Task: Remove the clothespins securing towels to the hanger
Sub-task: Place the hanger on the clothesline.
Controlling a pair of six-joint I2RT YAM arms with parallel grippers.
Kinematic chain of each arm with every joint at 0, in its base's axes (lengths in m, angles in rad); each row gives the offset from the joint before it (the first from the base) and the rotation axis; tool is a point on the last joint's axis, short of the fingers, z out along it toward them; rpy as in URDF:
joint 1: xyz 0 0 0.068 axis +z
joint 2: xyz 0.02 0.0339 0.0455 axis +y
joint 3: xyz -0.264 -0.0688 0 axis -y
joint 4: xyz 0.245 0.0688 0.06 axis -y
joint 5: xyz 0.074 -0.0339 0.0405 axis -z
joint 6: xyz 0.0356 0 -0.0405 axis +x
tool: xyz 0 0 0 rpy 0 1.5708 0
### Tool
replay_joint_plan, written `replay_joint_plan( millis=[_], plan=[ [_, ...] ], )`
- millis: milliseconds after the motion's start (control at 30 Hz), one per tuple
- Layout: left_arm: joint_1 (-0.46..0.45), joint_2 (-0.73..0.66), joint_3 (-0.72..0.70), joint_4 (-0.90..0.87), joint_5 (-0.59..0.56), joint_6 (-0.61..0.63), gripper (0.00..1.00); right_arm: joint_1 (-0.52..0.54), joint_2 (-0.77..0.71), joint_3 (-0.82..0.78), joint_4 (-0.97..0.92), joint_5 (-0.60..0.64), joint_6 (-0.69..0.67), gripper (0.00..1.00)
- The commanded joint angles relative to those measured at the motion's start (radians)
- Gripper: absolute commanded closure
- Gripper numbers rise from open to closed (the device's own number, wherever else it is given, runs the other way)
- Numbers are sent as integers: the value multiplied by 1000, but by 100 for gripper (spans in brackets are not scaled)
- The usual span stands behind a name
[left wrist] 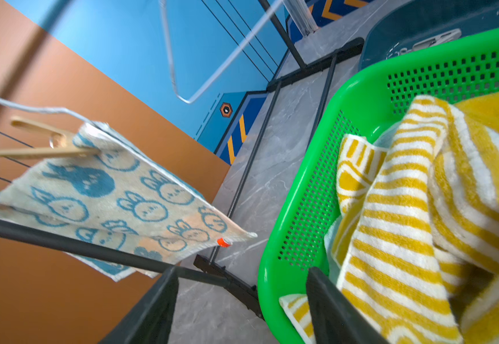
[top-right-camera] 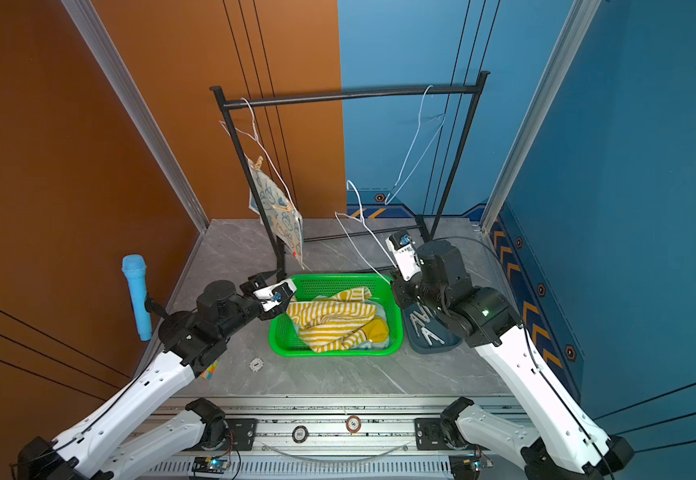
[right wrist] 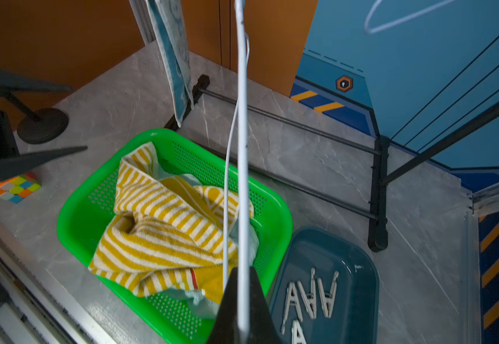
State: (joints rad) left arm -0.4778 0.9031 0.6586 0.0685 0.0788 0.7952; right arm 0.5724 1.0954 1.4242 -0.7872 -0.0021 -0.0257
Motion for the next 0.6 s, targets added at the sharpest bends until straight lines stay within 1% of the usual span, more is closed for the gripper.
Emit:
replay_joint_plan(
  millis=[0, 167, 400, 567],
  plan=[
    [10, -5, -25, 62, -65, -47, 28, -8, 62, 91, 137, -18, 18, 100],
    [11, 1, -21, 66, -84, -58, 27, -23, 172, 199, 239, -44, 29, 100],
    [24, -20, -25, 65, -100, -68, 24, -53, 338, 362, 362, -83, 93, 100],
    [36, -29, -16, 55, -64, -89, 23, -70, 483, 551, 330, -104, 98, 100]
  ],
)
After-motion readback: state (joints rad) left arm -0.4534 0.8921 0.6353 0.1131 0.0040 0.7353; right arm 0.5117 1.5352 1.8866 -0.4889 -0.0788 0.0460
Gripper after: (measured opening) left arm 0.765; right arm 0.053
